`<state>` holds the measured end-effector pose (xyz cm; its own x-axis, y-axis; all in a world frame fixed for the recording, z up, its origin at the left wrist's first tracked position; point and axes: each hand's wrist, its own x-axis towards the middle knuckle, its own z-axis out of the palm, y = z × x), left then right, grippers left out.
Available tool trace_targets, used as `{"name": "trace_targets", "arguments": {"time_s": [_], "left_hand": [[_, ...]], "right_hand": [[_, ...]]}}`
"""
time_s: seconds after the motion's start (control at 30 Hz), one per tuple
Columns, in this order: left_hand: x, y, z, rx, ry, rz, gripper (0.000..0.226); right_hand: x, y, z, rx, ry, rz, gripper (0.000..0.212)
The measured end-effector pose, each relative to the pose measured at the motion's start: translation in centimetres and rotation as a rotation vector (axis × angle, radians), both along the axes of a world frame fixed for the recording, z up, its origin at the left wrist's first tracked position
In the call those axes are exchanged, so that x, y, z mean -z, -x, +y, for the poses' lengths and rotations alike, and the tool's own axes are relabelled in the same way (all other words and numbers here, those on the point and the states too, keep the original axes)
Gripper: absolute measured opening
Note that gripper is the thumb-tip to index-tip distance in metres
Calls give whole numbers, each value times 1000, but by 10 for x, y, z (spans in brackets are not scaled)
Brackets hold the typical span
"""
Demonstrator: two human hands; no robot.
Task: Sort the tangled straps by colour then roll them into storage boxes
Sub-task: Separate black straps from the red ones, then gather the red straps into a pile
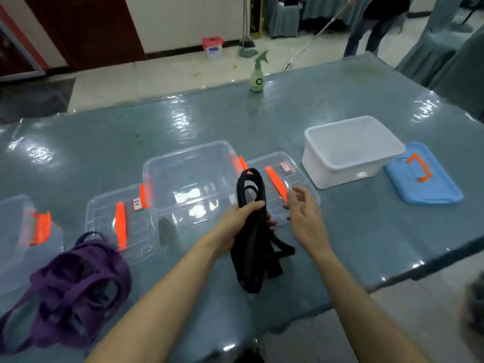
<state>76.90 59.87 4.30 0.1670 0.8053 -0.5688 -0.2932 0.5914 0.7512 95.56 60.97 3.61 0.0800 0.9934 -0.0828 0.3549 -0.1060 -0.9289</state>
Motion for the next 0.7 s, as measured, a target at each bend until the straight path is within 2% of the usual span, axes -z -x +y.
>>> {"name": "trace_targets", "arguments": {"time_s": [0.03, 0.07, 0.13, 0.17, 0.2, 0.23, 0.3, 0.4, 0.53, 0.6, 0.7], "left_hand": [[9, -5, 6, 26, -22, 126, 39], [21, -5, 9, 80, -78, 349, 46], [40, -1, 3, 177, -137, 823, 77], [48, 5, -4, 168, -134, 921, 91], [55, 11, -10, 143, -142, 928, 91], [62, 16, -17, 149, -176, 929, 81], [70, 22, -25, 285, -244, 1027, 57], [72, 23, -31, 410, -286, 1160, 40], [57, 31, -33, 422, -362, 1187, 25], [48, 44, -41, 466, -425, 1280, 23], [34, 75, -59, 439, -561, 1509, 26]], "right_hand": [[12, -3, -7, 18, -8, -52, 40], [27, -5, -13, -2, 6, -110, 46], [57, -2, -22, -156, 137, -288, 61], [69, 1, -26, -259, 219, -405, 69], [80, 3, -29, -343, 270, -512, 73], [87, 5, -31, -396, 283, -592, 76], [91, 12, -31, -432, 259, -689, 78], [83, 23, -29, -491, 212, -816, 77], [53, 22, -26, -437, 140, -1090, 79], [29, 20, -23, -357, 69, -1218, 68], [-5, 35, -19, -305, -70, -1218, 43]]}}
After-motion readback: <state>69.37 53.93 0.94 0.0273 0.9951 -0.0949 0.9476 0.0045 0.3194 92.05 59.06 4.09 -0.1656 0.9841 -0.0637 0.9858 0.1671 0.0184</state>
